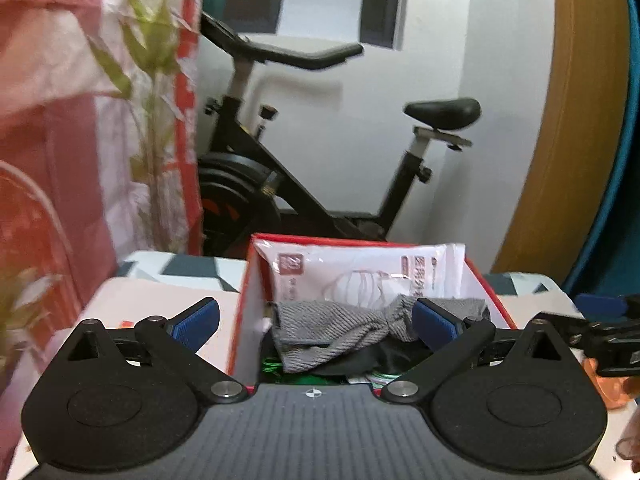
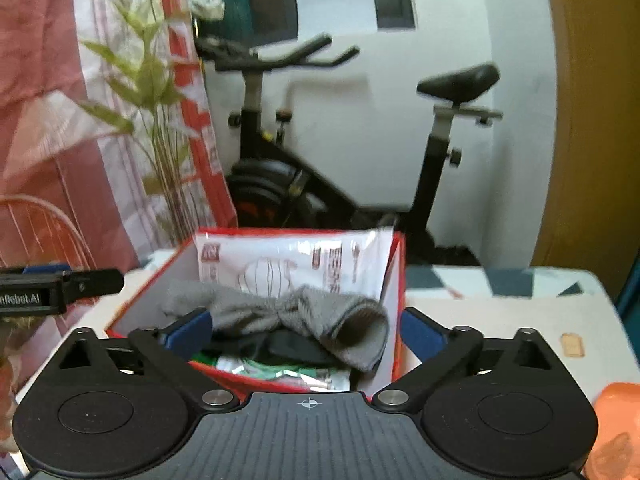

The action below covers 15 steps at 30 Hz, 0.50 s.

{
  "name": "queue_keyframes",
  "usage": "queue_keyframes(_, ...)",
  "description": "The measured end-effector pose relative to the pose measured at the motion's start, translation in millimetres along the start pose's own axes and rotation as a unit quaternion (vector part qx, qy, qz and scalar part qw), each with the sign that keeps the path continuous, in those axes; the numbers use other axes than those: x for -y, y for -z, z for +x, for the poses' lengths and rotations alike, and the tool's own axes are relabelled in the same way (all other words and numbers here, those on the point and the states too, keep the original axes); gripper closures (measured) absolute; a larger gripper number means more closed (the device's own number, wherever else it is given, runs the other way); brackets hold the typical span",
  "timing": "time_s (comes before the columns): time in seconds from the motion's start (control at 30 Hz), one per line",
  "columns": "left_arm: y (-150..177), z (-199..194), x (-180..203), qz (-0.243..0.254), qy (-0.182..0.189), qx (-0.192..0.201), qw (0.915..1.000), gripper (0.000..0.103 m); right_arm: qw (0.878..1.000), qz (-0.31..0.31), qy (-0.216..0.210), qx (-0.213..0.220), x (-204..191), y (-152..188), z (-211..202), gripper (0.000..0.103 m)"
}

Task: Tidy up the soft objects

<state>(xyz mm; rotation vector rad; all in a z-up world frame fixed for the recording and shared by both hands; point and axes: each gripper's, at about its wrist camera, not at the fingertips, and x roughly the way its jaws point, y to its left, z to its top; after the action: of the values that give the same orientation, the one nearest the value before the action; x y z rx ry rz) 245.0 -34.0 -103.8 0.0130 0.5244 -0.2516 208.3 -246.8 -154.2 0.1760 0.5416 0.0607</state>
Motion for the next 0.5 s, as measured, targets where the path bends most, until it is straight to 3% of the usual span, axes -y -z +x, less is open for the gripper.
queue_keyframes(0.27, -3, -66, 1, -0.023, -0.007, 0.035, 0.9991, 0.000, 0.998, -0.010, 0.009, 0.054, -17, -17, -64, 0.000)
queue_keyframes(0.5, 2, -122, 8, -0.019, -0.016, 0.056, 0.9981, 0.000, 0.996, -0.022, 0.016, 0.089, -39, -13, -120, 0.000)
